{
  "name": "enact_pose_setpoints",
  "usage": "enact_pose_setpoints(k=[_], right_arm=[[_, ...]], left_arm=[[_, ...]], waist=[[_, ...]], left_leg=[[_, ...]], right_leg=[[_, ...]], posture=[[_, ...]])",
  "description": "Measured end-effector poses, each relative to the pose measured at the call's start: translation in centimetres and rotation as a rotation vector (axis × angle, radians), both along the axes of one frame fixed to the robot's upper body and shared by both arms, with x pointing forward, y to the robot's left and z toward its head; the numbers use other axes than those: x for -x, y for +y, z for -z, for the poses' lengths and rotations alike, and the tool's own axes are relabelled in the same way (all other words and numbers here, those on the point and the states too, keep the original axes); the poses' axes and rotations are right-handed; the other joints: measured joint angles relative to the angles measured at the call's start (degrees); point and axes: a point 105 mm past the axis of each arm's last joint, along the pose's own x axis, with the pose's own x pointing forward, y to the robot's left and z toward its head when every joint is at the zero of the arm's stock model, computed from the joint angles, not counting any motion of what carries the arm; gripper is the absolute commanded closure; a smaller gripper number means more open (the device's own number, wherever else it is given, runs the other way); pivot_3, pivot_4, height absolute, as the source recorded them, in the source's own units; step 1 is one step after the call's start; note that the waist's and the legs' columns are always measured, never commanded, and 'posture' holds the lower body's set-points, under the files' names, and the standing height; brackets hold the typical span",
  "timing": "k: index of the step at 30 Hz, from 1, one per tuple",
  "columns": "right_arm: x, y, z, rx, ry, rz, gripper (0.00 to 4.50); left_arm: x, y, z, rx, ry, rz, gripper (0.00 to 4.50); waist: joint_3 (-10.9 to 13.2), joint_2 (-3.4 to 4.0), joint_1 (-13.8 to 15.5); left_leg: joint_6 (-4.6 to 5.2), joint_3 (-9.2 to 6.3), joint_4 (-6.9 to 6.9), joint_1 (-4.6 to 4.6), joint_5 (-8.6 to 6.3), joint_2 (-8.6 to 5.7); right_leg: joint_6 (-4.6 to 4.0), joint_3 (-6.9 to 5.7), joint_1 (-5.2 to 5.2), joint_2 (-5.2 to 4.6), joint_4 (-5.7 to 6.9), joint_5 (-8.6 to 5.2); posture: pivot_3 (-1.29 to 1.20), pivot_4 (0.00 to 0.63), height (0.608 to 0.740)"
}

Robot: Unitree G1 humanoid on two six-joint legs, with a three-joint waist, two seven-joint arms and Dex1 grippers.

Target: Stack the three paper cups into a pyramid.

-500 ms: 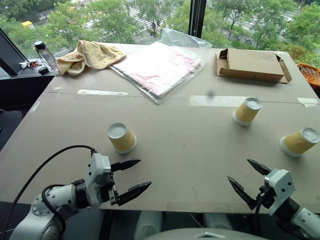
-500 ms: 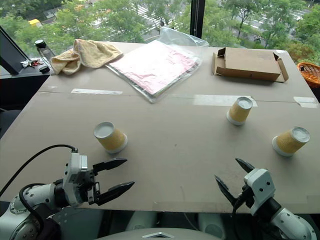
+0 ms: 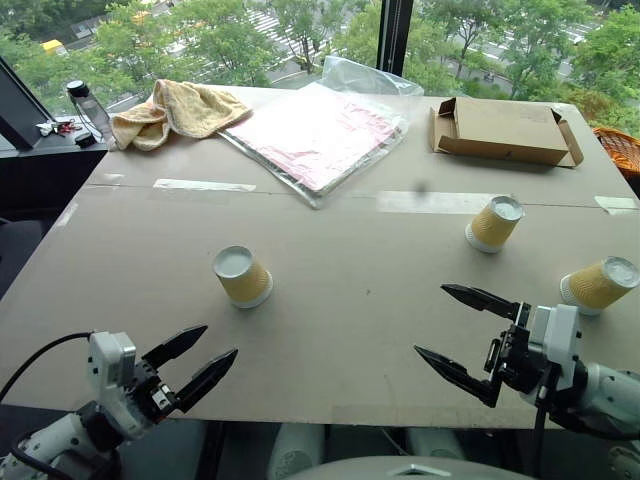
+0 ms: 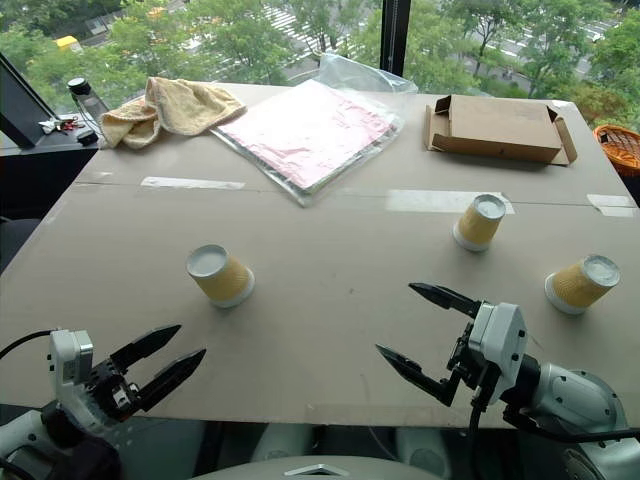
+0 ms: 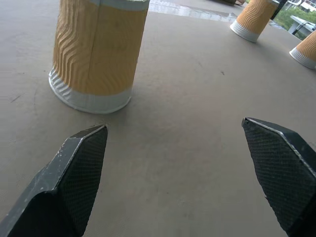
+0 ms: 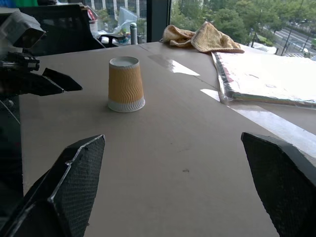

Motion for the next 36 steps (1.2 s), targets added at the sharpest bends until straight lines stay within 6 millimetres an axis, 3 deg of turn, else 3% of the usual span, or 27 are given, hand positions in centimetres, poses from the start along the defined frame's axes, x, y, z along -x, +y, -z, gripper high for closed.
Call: enact_pose_setpoints(k=[2, 4, 6, 8, 11, 17, 22, 25, 27, 36], right_arm=[[0.2, 0.3, -0.3, 0.001, -0.006, -0.043, 0.14], [0.3, 0.6, -0.2, -0.001, -0.005, -0.082, 0.14], [0.1, 0.5, 0.3, 0.007, 0.004, -0.084, 0.14], [0.0, 0.5, 0.6, 0.015, 0.003, -0.08, 0.14], [0.3, 0.2, 1.3, 0.018, 0.02, -0.06, 0.14], [0.9, -0.2, 2.1, 0.011, 0.041, -0.005, 0.14], [1.3, -0.3, 2.4, 0.01, 0.042, 0.034, 0.14], [1.4, -0.2, 2.4, 0.011, 0.033, 0.049, 0.0], [1.5, -0.2, 2.5, 0.011, 0.035, 0.055, 0.0], [1.4, -0.1, 2.0, 0.01, 0.015, 0.084, 0.0]], left_arm=[[-0.5, 0.5, -0.1, -0.017, -0.017, -0.023, 0.0], [-2.2, 0.4, -0.8, -0.038, -0.07, -0.045, 0.0], [-5.5, -1.6, -1.3, -0.067, -0.134, -0.007, 0.0], [-7.3, -3.0, -1.3, -0.091, -0.155, 0.035, 0.0], [-9.3, -3.3, -0.9, -0.123, -0.15, 0.046, 0.0], [-12.0, -2.9, -0.2, -0.142, -0.132, 0.014, 0.0], [-12.9, -3.0, -0.5, -0.141, -0.152, 0.024, 0.0], [-13.5, -3.2, -0.7, -0.138, -0.163, 0.04, 0.79], [-13.8, -3.3, -0.8, -0.133, -0.173, 0.056, 1.87], [-15.0, -5.4, -2.0, -0.115, -0.212, 0.19, 1.98]], waist=[[0.0, 0.01, 0.18], [0.01, 0.02, 0.57], [0.03, 0.07, 1.4], [-0.06, -0.09, 1.34], [-0.07, -0.09, 0.71], [-0.03, -0.04, 0.04], [-0.04, -0.06, -0.16], [-0.04, -0.05, -0.15], [-0.03, -0.04, -0.15], [-0.02, -0.06, -0.01]], left_leg=[[0.0, -0.04, 0.01, 0.14, 0.0, 0.02], [0.0, -0.03, 0.01, 0.32, 0.0, 0.06], [0.0, -0.03, 0.02, 0.61, 0.0, -0.01], [-0.01, 0.01, 0.01, 0.68, 0.0, -0.01], [-0.01, 0.12, -0.14, 0.7, -0.01, 0.01], [-0.01, 0.06, -0.19, 0.71, -0.01, 0.07], [-0.01, 0.1, -0.16, 0.76, -0.01, 0.07], [-0.01, 0.1, -0.16, 0.78, -0.01, 0.08], [-0.01, 0.11, -0.17, 0.77, -0.01, 0.08], [-0.01, 0.1, -0.16, 0.75, -0.01, 0.07]], right_leg=[[0.09, -0.08, 0.15, 0.01, 0.01, -0.06], [0.11, -0.12, 0.3, 0.01, 0.01, -0.08], [0.1, -0.11, 0.68, -0.01, -0.08, -0.07], [0.02, -0.04, 0.73, 0.0, -0.08, -0.02], [-0.03, 0.06, 0.7, 0.03, -0.08, 0.03], [-0.01, 0.03, 0.67, 0.12, -0.02, 0.02], [0.04, 0.07, 0.71, 0.09, -0.02, -0.01], [0.04, 0.06, 0.71, 0.1, -0.01, -0.01], [-0.01, 0.07, 0.7, 0.1, -0.02, 0.02], [0.01, 0.06, 0.71, 0.1, -0.02, 0.01]], posture=[[0.0, 0.15, 0.74], [0.0, 0.15, 0.74], [0.0, 0.15, 0.74], [0.0, 0.15, 0.74], [0.0, 0.15, 0.74], [0.0, 0.15, 0.74], [0.0, 0.15, 0.74], [0.0, 0.15, 0.74], [0.0, 0.15, 0.74], [0.0, 0.15, 0.74]])
